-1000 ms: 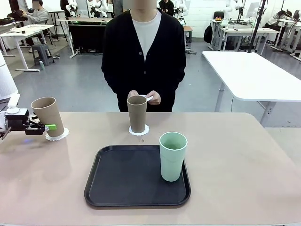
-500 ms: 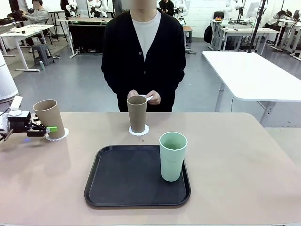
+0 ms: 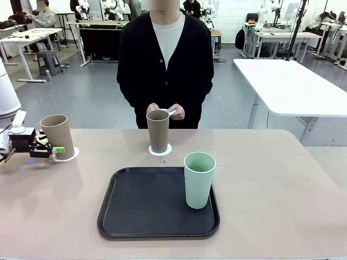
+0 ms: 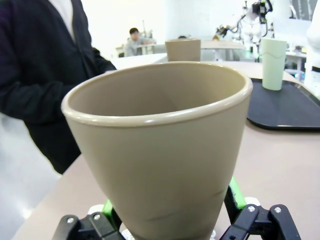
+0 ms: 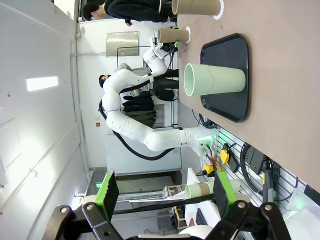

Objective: Place coasters on the table and set cups on them.
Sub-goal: Take one Reusable plastic cup from the Flat Tray and place it on a coaster set by the human.

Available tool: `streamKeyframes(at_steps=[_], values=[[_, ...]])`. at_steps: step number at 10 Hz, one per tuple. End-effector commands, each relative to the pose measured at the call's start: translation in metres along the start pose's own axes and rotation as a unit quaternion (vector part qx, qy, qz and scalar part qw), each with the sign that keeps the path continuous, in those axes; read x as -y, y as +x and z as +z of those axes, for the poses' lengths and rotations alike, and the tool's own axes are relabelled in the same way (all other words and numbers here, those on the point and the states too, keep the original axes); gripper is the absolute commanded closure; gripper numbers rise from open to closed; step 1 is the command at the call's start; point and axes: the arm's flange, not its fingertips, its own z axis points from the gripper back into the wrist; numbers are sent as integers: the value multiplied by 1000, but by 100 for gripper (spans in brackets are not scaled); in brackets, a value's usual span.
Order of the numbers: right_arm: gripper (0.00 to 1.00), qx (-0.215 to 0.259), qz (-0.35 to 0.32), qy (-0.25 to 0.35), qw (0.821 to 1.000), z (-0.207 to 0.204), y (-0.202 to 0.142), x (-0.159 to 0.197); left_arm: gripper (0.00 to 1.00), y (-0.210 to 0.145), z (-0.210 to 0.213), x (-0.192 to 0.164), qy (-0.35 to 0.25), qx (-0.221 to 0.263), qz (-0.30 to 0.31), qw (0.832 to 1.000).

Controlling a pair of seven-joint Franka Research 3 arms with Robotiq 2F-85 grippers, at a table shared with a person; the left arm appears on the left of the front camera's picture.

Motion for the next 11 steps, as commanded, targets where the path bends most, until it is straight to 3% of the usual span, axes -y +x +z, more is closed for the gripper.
streamKeyframes(at_steps=[1,11], values=[[0,0,3,4,1000,1,0,0,0,-2,2,-1,-14,-12,-17,1000],[0,0,3,4,1000,1,0,0,0,-5,7,-9,-17,-20,-18,1000]])
